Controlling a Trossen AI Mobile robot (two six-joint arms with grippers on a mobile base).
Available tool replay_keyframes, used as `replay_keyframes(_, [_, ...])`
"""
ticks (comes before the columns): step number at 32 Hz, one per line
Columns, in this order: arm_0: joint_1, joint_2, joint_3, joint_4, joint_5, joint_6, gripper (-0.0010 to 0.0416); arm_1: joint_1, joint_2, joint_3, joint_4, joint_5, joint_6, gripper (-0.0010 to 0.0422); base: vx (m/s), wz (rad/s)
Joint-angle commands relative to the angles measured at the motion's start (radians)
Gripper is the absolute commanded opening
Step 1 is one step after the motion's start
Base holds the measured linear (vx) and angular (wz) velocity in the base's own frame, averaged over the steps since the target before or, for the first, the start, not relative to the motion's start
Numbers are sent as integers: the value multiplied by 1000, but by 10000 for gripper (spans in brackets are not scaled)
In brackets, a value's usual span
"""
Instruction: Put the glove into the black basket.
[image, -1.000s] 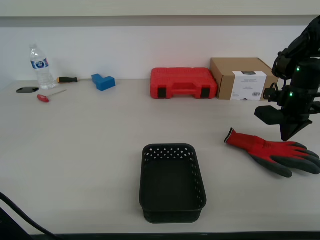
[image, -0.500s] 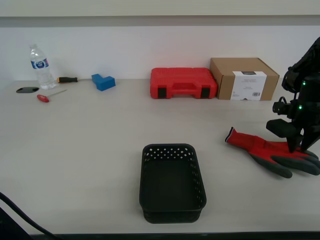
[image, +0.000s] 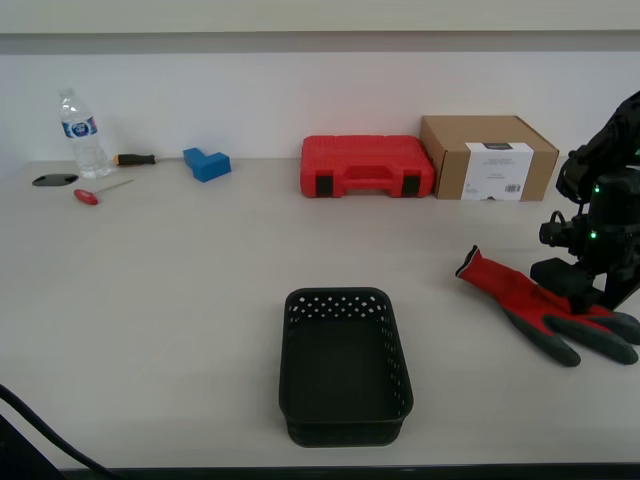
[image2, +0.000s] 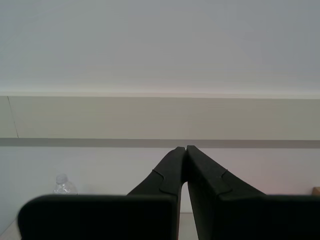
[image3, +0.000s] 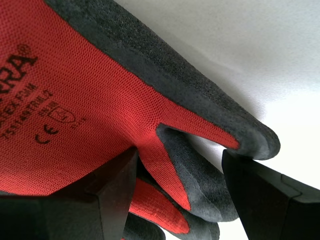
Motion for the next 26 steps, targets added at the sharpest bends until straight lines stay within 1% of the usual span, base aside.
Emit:
replay_keyframes(1, [0, 6, -3, -3, 0, -2, 212, 0, 0, 0, 5, -2, 0, 0, 0, 0])
replay_keyframes(2, [0, 5, 0, -3, 0, -2, 202, 0, 0, 0, 5, -2, 0, 0, 0, 0])
replay_keyframes(3, [0, 5, 3, -5, 0, -1, 181, 0, 0, 0, 5, -2, 0, 0, 0, 0])
replay_keyframes(4, [0, 5, 5, -5, -2, 0, 144, 0, 0, 0, 5, -2, 0, 0, 0, 0])
replay_keyframes(5, [0, 5, 6, -5, -5, 0, 122, 0, 0, 0, 5, -2, 0, 0, 0, 0])
replay_keyframes(7, [1, 5, 8, -6, -8, 0, 47, 0, 0, 0, 5, -2, 0, 0, 0, 0])
replay_keyframes(8, [1, 5, 8, -6, -8, -2, 2, 0, 0, 0, 5, -2, 0, 0, 0, 0])
replay_keyframes(9, [1, 5, 8, -7, -10, -6, -6, 0, 0, 0, 5, -2, 0, 0, 0, 0])
replay_keyframes(10, [1, 5, 8, -7, -16, -6, 3, -1, 0, 0, 5, -2, 0, 0, 0, 0])
replay_keyframes(13, [1, -17, 8, -6, -72, -2, -1, 0, 0, 0, 5, -2, 0, 0, 0, 0])
replay_keyframes(14, [1, -50, 8, -4, -103, -1, -1, 0, 0, 0, 5, -2, 0, 0, 0, 0])
replay_keyframes(15, [1, -63, 10, -2, -109, 0, -1, 0, 0, 0, 5, -2, 0, 0, 0, 0])
replay_keyframes(16, [1, -111, 18, -7, -127, 5, -1, 0, 0, 0, 5, -2, 0, 0, 0, 0])
replay_keyframes(18, [2, -154, 26, -13, -147, 17, -1, 0, 0, 2, 3, -2, 0, 0, 0, 0])
replay_keyframes(19, [2, -194, 32, -31, -169, 26, -1, 0, 0, 2, 4, -2, 0, 0, 0, 0])
replay_keyframes(20, [3, -209, 36, -38, -179, 28, -1, 0, 0, 2, 4, -2, 0, 0, 0, 0])
replay_keyframes(21, [3, -227, 43, -47, -197, 29, -1, 0, 0, 2, 3, -2, 0, 0, 0, 0])
replay_keyframes(22, [3, -256, 48, -61, -227, 31, -1, 0, 0, 1, 3, -1, 0, 0, 0, 0])
replay_keyframes(23, [5, -270, 49, -64, -240, 36, -1, 0, 0, 1, 3, -2, 0, 0, 0, 0])
replay_keyframes(24, [9, -283, 48, -66, -254, 47, -1, -1, 0, 1, 3, -2, 0, 0, 0, 0])
replay_keyframes(25, [26, -318, 47, -81, -299, 85, -1, 0, 0, 0, 2, -2, 0, 0, 0, 0])
replay_keyframes(26, [48, -347, 46, -95, -330, 103, -1, 0, 0, 0, 0, -2, 0, 0, 0, 0])
